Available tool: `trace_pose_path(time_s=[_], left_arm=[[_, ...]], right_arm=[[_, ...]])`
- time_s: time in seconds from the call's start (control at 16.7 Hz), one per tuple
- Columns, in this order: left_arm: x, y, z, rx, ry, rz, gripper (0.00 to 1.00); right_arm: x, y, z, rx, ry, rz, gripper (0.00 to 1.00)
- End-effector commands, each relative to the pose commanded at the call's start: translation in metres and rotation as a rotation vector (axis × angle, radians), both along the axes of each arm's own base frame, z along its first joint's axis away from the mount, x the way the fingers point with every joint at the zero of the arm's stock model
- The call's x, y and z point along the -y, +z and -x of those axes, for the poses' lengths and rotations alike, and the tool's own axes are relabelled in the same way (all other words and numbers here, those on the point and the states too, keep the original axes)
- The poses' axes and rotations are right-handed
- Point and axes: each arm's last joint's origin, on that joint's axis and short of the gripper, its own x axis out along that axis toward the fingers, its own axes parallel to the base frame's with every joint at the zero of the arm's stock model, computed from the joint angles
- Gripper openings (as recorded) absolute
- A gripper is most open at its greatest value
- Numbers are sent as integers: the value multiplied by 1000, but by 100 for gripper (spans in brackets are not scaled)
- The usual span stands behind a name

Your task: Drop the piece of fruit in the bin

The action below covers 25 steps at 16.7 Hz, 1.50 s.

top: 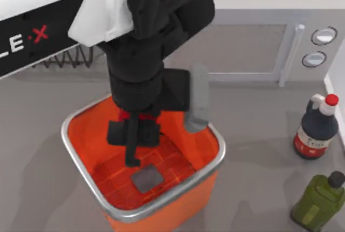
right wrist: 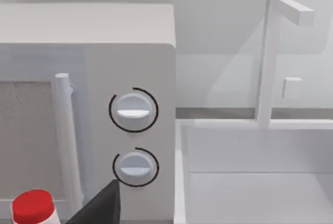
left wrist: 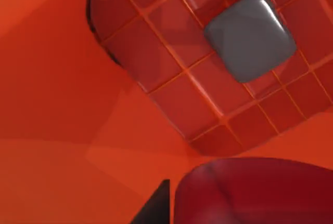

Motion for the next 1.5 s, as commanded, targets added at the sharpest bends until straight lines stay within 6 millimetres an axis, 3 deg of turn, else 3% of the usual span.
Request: trace_pose_path(time_s=[0.42,0.54,0.9,1.2,1.5], left_arm=[[3,0,4,14,-7,-4,0],[3,-10,3,9,-6,-6,0],[1,-65,2,11,-2,-1,0],[1,-69,2,7,-5,-2,0],[1,-69,2,7,-5,-2,38]], right_arm=[[0,0,0,0,0,0,100],[0,0,0,0,0,0,100],[0,0,0,0,0,0,100],[0,0,0,0,0,0,100],[0,0,0,0,0,0,100]])
